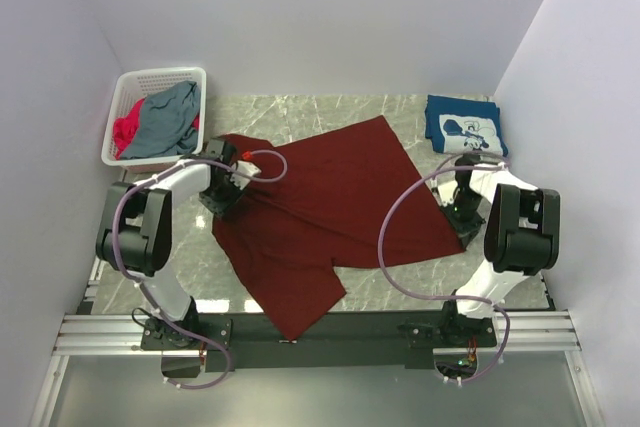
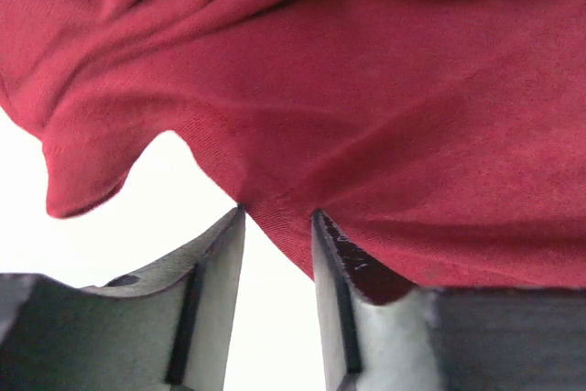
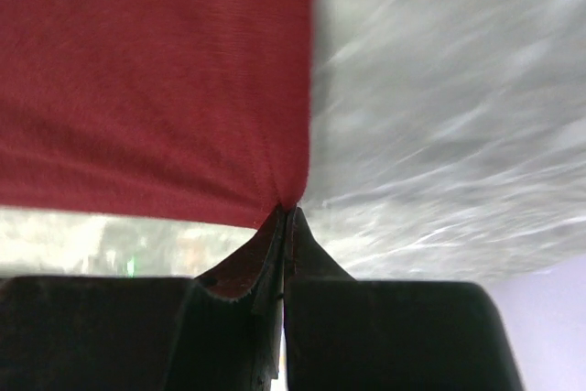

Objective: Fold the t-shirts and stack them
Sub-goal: Flatten the tshirt out

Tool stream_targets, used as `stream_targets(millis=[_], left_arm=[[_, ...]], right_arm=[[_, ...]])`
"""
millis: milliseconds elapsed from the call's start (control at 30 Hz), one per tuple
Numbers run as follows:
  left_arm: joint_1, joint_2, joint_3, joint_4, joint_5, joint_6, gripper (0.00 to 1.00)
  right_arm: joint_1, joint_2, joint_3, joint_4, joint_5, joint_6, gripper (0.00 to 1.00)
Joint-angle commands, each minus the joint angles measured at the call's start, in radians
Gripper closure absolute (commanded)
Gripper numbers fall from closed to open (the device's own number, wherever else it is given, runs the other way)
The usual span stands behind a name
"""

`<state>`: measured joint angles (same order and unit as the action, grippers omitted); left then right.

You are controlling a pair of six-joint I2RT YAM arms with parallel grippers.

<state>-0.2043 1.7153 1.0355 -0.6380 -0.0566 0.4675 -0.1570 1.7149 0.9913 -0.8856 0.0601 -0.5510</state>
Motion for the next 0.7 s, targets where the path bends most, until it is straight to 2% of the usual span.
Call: stream_targets(millis=[0,33,67,100,133,167,267,367,433,500,667], left_arm=[[0.058,0.027,0.037,0.02,0.046,0.048,0.57],[0.075,0.005,0.073,-0.014,0.108,0.054,0.54],[0.077,-0.059,0.083,-0.084,0.176,0.066,0.47],[0.072,-0.097,0.089,-0.118,0.275,0.101,0.44],[0.048,-0.135,0.087,-0.144,0.319,0.115,0.42],[0.028,-0.219,0.081,-0.188,0.346,0.135,0.42],[-0.108,-0.383,0.011,-0.218,0.408,0.151,0.44],[-0.301,-0.485,-0.089,-0.178,0.376,0.109,0.45],[-0.424,-0.497,-0.141,-0.147,0.365,0.063,0.47],[-0.501,-0.485,-0.166,-0.137,0.351,0.045,0.47],[-0.684,-0.441,-0.206,-0.12,0.37,0.04,0.37]], right_arm=[[-0.004,-0.049,-0.04,-0.067,-0.012,-0.092,1.0],[-0.004,-0.061,-0.025,-0.113,-0.047,-0.096,0.86],[-0.004,-0.064,-0.002,-0.139,-0.078,-0.102,0.77],[-0.009,-0.069,0.053,-0.16,-0.101,-0.105,0.68],[-0.009,-0.074,0.087,-0.196,-0.15,-0.099,0.6],[-0.007,-0.071,0.165,-0.219,-0.182,-0.099,0.58],[-0.001,-0.032,0.283,-0.274,-0.273,-0.067,0.57],[0.025,0.038,0.427,-0.305,-0.312,-0.023,0.6],[0.037,0.099,0.521,-0.322,-0.365,0.012,0.63],[0.056,0.138,0.582,-0.334,-0.407,0.046,0.65],[0.076,0.18,0.583,-0.299,-0.428,0.094,0.67]])
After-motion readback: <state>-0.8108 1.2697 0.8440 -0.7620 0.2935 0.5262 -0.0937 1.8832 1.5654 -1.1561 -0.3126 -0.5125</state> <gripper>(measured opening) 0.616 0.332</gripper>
